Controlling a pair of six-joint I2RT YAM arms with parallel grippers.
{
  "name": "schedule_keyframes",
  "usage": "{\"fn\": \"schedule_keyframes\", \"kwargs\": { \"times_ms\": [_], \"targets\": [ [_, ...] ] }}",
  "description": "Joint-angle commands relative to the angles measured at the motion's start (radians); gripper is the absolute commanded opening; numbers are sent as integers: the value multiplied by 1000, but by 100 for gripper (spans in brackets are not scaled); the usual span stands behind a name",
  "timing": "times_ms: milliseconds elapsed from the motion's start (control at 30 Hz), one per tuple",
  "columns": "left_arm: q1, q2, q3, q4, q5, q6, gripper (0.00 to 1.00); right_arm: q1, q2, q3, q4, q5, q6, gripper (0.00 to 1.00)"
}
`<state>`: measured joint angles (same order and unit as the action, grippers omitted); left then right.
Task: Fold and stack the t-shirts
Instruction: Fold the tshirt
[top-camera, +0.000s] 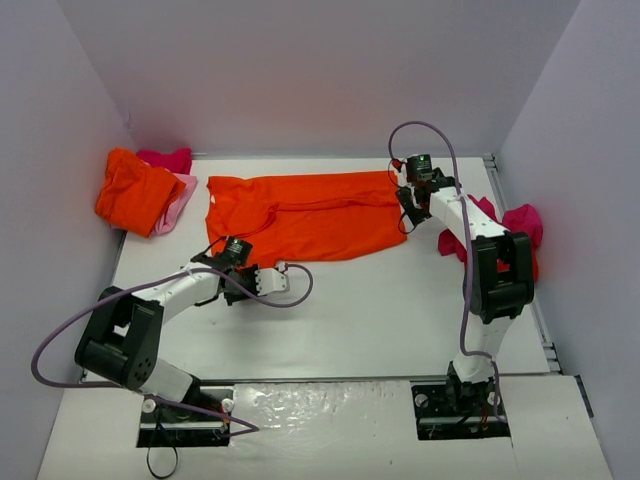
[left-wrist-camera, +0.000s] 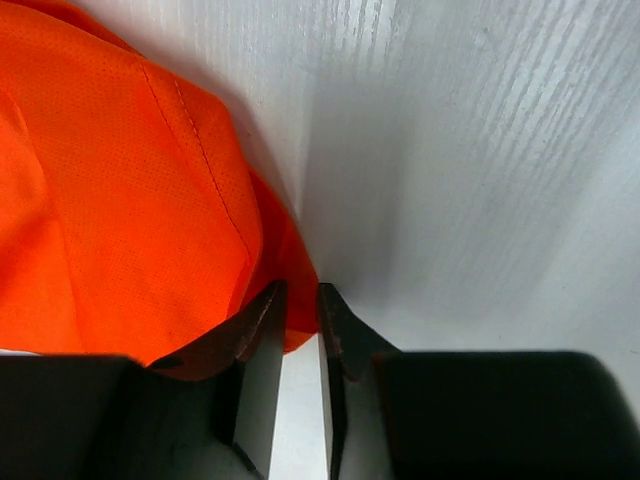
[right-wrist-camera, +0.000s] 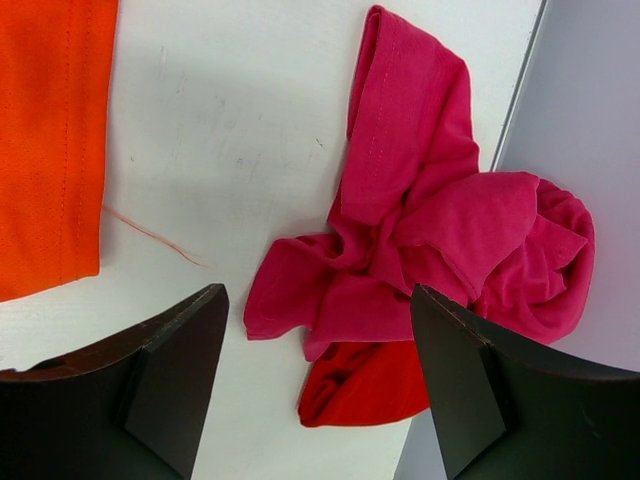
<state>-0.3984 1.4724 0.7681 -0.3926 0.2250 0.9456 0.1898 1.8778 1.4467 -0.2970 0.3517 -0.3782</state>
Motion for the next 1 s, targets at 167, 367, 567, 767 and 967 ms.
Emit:
{"fn": "schedule_keyframes", "kwargs": {
  "times_ms": [167,367,567,767,967],
  "targets": [
    [1,-20,-1,16,13,-4,0,0,-6,9,6,-5,12,71],
    [48,-66,115,-59,28,-33,0,1,-9,-6,4,-31,8,71],
    [89,-81,233,-128,36,-47,0,20,-63,-84,-10,-131,-37,71],
    [105,-50,295,-119,34,-55,0,125,-126,-212,-95,-311,-130,75],
    [108,-22,311,-84,17,-65,0,218,-106,-246,-99,-316,-133,75]
  ]
}}
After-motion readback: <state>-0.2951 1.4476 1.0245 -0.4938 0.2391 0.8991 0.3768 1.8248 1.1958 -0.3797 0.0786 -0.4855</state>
